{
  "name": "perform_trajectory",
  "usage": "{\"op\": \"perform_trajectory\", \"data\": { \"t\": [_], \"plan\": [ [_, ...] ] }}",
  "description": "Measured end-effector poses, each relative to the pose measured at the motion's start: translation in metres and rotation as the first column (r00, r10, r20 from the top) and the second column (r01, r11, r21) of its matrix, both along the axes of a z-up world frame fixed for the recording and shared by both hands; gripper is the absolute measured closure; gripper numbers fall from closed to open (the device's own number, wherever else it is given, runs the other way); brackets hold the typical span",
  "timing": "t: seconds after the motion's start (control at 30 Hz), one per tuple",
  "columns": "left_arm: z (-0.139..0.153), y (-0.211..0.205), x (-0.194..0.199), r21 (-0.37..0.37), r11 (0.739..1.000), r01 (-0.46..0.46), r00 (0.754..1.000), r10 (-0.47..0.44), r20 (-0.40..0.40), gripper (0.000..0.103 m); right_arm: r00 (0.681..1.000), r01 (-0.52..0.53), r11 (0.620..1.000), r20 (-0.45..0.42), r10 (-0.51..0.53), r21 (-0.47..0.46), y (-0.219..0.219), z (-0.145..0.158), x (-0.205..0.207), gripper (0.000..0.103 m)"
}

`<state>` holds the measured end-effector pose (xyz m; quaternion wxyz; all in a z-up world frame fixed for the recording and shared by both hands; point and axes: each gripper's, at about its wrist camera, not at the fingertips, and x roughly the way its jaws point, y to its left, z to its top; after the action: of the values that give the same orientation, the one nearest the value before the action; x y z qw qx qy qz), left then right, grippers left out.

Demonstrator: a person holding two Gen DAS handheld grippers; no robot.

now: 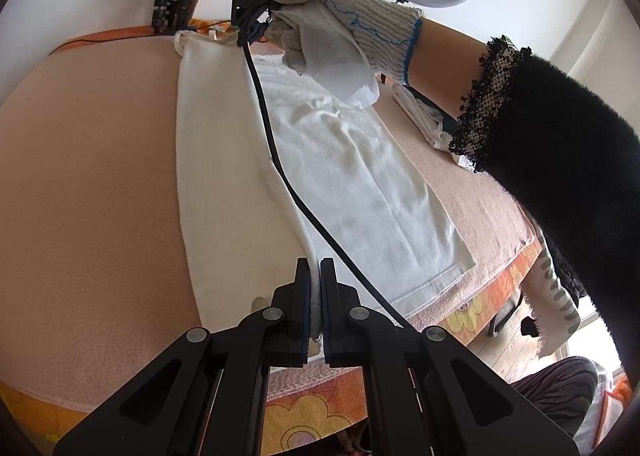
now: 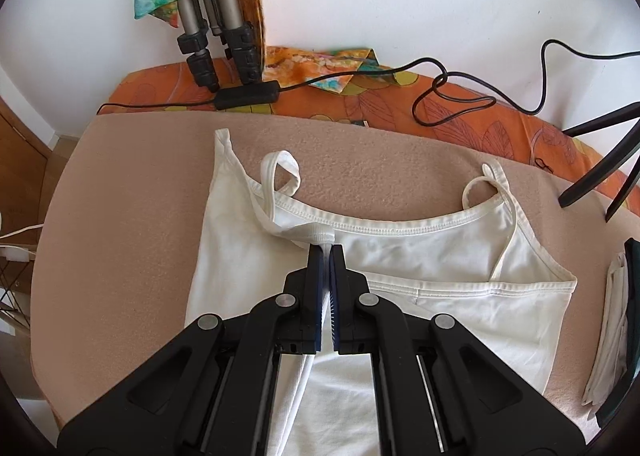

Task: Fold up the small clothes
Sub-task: 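Lift the camisole side with the right tool and fold it lengthwise over the middle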

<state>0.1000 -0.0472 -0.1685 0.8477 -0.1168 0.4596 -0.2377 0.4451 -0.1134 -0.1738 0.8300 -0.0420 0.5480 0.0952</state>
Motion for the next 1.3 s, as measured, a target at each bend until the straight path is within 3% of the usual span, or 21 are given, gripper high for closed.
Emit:
{"op": "perform_trajectory", "data": {
  "t": [0.17,0.23,0.3,0.33,0.37,0.53,0.6,0.67,0.73,0.9,1.0,1.17,1.3],
  "plan": [
    [-0.01,-0.02,0.008,0.022,0.999,0.044,0.998,-0.043,-0.053,0.1,1.0,-0.012,0.999,-0.018,0.012,-0.031,0.002,-0.018,0.006,0.099],
    [-0.013,-0.027,0.01,0.05,0.997,0.057,0.995,-0.053,-0.086,0.092,1.0,-0.013,1.0,-0.01,0.013,-0.013,-0.002,-0.015,0.006,0.096],
    [-0.007,-0.031,0.006,0.057,0.995,0.077,0.995,-0.073,-0.066,0.092,1.0,0.01,1.0,0.014,-0.011,0.017,-0.015,-0.002,0.001,0.073],
    [-0.001,-0.032,-0.001,0.077,0.994,0.082,0.996,-0.08,-0.029,0.091,0.999,0.018,0.999,0.04,-0.02,0.041,-0.024,0.01,-0.004,0.057],
    [0.005,-0.033,-0.008,0.095,0.991,0.09,0.996,-0.09,0.005,0.091,0.997,0.021,0.997,0.069,-0.026,0.07,-0.035,0.024,-0.012,0.052],
    [0.035,-0.041,-0.045,0.151,0.981,0.12,0.976,-0.145,0.162,0.091,0.987,0.013,0.985,0.153,-0.04,0.172,-0.096,0.086,-0.06,0.052],
    [0.042,-0.049,-0.056,0.211,0.972,0.106,0.963,-0.153,0.222,0.091,0.983,0.003,0.983,0.179,-0.036,0.184,-0.123,0.105,-0.082,0.052],
    [0.044,-0.062,-0.058,0.228,0.967,0.116,0.956,-0.171,0.238,0.091,0.979,0.002,0.984,0.2,-0.039,0.18,-0.149,0.118,-0.098,0.052],
    [0.043,-0.076,-0.056,0.19,0.974,0.128,0.961,-0.169,0.22,0.091,0.978,0.022,0.986,0.201,-0.056,0.164,-0.178,0.124,-0.109,0.052],
    [0.025,-0.141,-0.052,0.171,0.957,0.234,0.949,-0.263,0.172,0.09,0.981,0.084,0.982,0.16,-0.111,0.169,-0.249,0.115,-0.118,0.052],
    [0.017,-0.177,-0.049,0.172,0.946,0.274,0.943,-0.3,0.146,0.056,0.984,0.092,0.98,0.135,-0.116,0.175,-0.278,0.098,-0.117,0.052],
    [0.011,-0.215,-0.044,0.27,0.927,0.259,0.932,-0.313,0.184,0.052,0.987,0.101,0.968,0.102,-0.127,0.231,-0.299,0.066,-0.099,0.052],
    [-0.007,-0.223,-0.03,0.3,0.927,0.225,0.952,-0.275,0.135,0.052,0.993,0.075,0.96,0.069,-0.097,0.269,-0.292,0.036,-0.074,0.052]
  ]
}}
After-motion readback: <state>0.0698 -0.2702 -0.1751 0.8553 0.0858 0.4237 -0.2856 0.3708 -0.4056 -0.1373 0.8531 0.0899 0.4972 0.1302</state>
